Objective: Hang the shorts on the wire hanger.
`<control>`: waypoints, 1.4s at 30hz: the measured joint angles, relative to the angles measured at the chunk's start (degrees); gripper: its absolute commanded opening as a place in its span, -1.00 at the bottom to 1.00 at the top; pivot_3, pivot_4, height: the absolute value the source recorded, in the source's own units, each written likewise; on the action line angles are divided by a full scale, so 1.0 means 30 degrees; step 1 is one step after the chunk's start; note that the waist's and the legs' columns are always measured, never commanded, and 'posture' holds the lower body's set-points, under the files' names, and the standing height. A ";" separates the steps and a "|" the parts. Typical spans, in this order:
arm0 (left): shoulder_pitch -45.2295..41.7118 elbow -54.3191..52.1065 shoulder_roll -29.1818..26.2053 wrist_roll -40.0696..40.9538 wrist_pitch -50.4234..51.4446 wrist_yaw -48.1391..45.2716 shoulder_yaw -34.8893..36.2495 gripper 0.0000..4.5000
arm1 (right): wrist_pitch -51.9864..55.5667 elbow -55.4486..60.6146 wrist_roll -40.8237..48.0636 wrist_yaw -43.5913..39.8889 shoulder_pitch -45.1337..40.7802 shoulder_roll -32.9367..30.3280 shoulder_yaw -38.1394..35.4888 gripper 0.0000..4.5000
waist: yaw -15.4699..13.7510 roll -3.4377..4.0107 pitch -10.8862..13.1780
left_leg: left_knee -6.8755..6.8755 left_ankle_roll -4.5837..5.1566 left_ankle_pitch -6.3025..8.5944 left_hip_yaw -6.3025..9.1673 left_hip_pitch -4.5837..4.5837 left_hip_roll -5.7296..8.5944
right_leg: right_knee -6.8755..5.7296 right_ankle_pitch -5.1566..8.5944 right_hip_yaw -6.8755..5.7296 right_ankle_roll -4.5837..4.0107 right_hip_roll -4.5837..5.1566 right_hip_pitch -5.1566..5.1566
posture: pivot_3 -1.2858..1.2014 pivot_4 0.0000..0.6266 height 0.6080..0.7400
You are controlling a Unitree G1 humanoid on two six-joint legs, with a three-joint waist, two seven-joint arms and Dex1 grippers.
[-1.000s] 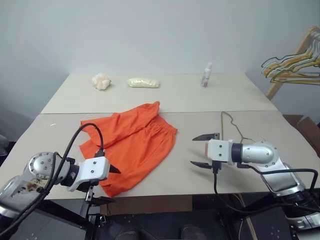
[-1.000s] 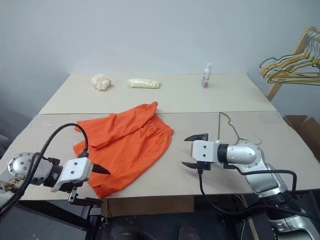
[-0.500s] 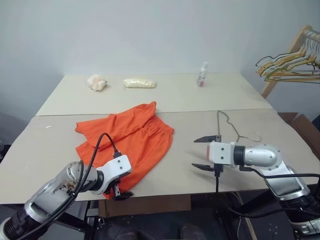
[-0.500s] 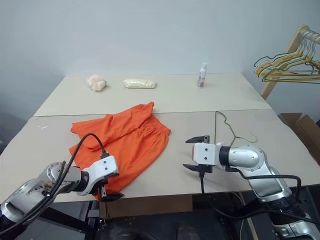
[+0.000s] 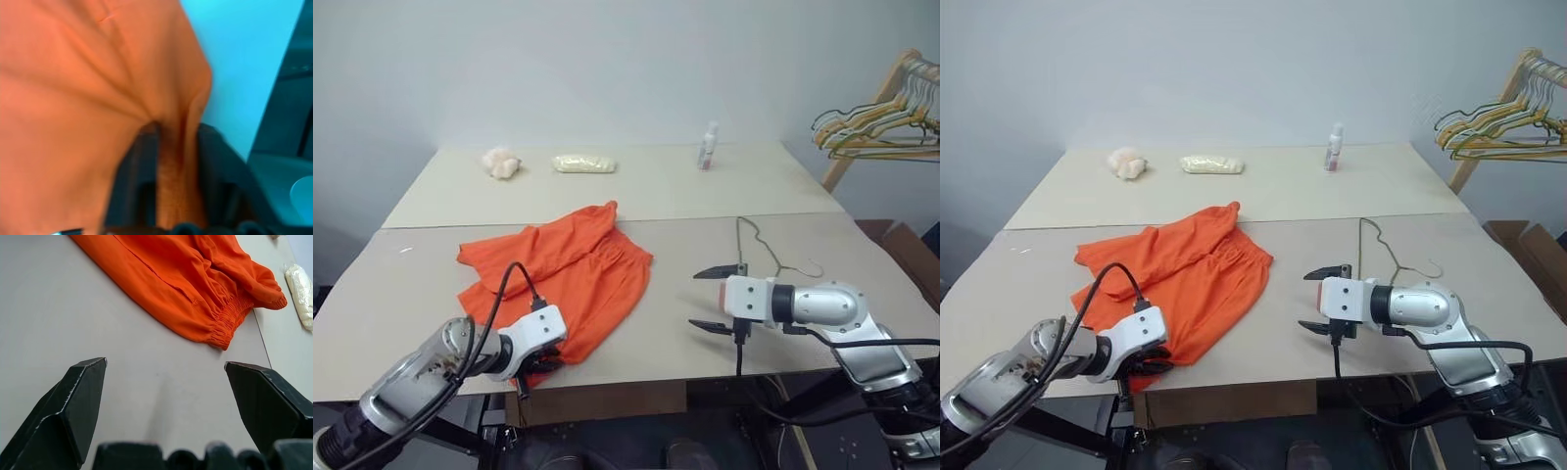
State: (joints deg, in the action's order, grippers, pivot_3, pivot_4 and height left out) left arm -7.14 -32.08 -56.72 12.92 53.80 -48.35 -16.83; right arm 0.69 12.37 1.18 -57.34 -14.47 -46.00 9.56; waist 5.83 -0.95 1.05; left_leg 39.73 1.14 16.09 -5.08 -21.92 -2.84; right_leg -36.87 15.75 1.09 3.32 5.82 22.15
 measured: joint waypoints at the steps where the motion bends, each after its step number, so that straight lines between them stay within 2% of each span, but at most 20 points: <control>1: 0.0005 0.0146 -0.0125 0.0011 -0.0130 -0.0067 0.0080 -0.98 | 0.0000 0.0000 0.0025 0.0000 0.0000 -0.0014 -0.0004 1.00 | -0.0004 0.0000 0.0000 | 0.0000 0.0000 0.0000 0.0000 0.0001 0.0000 | 0.0001 0.0000 -0.0001 0.0000 -0.0001 0.0000 | -0.08 -1.00 1.00; 5: 0.0388 0.0674 -0.1193 0.0281 -0.1465 -0.1283 0.0911 -0.98 | 0.0002 -0.0025 0.0035 -0.0005 -0.0116 0.0006 0.0015 1.00 | -0.0035 -0.0001 0.0002 | 0.0001 -0.0001 0.0001 -0.0005 -0.0018 -0.0002 | 0.0001 0.0001 -0.0004 -0.0002 0.0001 0.0015 | -0.07 -1.00 1.00; 10: 0.1843 0.1353 -0.2588 0.1271 -0.5825 -0.4380 0.3549 -0.98 | -0.0048 -0.0655 -0.0402 0.0092 -0.1159 0.0997 0.0694 1.00 | -0.0028 0.0000 0.0005 | 0.0001 -0.0011 0.0003 -0.0045 -0.0009 -0.0012 | -0.0005 0.0005 -0.0010 -0.0013 0.0000 0.0016 | -0.07 -1.00 1.00; 12: 0.2038 0.1902 -0.2661 0.1541 -0.7115 -0.5121 0.4308 -0.98 | -0.0300 -0.1237 -0.1161 0.0303 -0.1612 0.1563 0.1486 1.00 | -0.0049 0.0001 0.0005 | 0.0002 -0.0012 0.0003 -0.0089 -0.0010 -0.0011 | -0.0007 0.0007 -0.0017 -0.0014 0.0001 0.0016 | -0.07 -1.00 1.00; 16: 0.1991 0.3216 -0.2642 0.1819 -0.9273 -0.6330 0.5406 -0.98 | -0.2038 -0.4381 -0.4796 0.2034 -0.3702 0.3271 0.4072 1.00 | -0.0005 0.0000 0.0006 | 0.0003 -0.0018 0.0002 -0.0143 -0.0031 -0.0010 | -0.0006 0.0006 -0.0021 -0.0014 0.0000 0.0033 | -0.06 -1.00 1.00; 24: 0.2304 0.3606 -0.2644 0.2491 -1.0066 -0.7476 0.6622 -0.98 | -0.5312 -1.1386 -1.0049 0.6784 -0.7386 0.6159 0.6894 1.00 | 0.0257 -0.0003 0.0006 | 0.0004 -0.0063 -0.0023 -0.0139 -0.0024 -0.0011 | -0.0035 0.0006 -0.0019 -0.0013 0.0001 0.0030 | -0.03 -1.00 1.00; 33: 0.3861 0.3053 -0.2649 0.3097 -1.0008 -0.7912 0.8417 -0.98 | -0.8009 -1.8287 -1.2060 1.1113 -1.0607 0.8710 0.7886 1.00 | 0.0714 -0.0022 -0.0007 | -0.0016 -0.0079 -0.0032 -0.0013 0.0045 -0.0019 | -0.0059 0.0006 -0.0007 -0.0015 0.0001 -0.0012 | -0.01 -1.00 1.00; 36: 0.4205 0.2833 -0.2649 0.3207 -0.9967 -0.7925 0.8732 -1.00 | -0.8800 -2.0208 -1.2228 1.1882 -1.1380 0.9553 0.7980 0.72 | 0.0915 -0.0029 -0.0012 | -0.0028 -0.0084 -0.0035 0.0003 0.0059 -0.0019 | -0.0070 0.0005 -0.0005 -0.0016 0.0000 -0.0017 | 0.00 -1.00 1.00; 42: 0.4792 0.2543 -0.2650 0.3223 -0.9865 -0.7862 0.9231 -1.00 | -1.0007 -2.2060 -1.2716 1.2434 -1.1884 1.0028 0.8500 -0.24 | 0.0966 -0.0027 -0.0010 | -0.0047 -0.0100 -0.0044 0.0023 0.0055 -0.0021 | -0.0073 0.0005 -0.0005 -0.0017 0.0001 -0.0005 | 0.01 -1.00 1.00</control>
State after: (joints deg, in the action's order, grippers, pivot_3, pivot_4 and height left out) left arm 7.23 -24.45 -64.67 22.59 24.21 -71.94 10.87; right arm -29.34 -53.81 -36.97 -20.03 -50.13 -15.91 35.06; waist 8.72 -1.03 1.02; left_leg 39.59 0.84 15.96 -5.01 -21.76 -2.90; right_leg -37.09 15.76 1.07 3.27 5.82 22.13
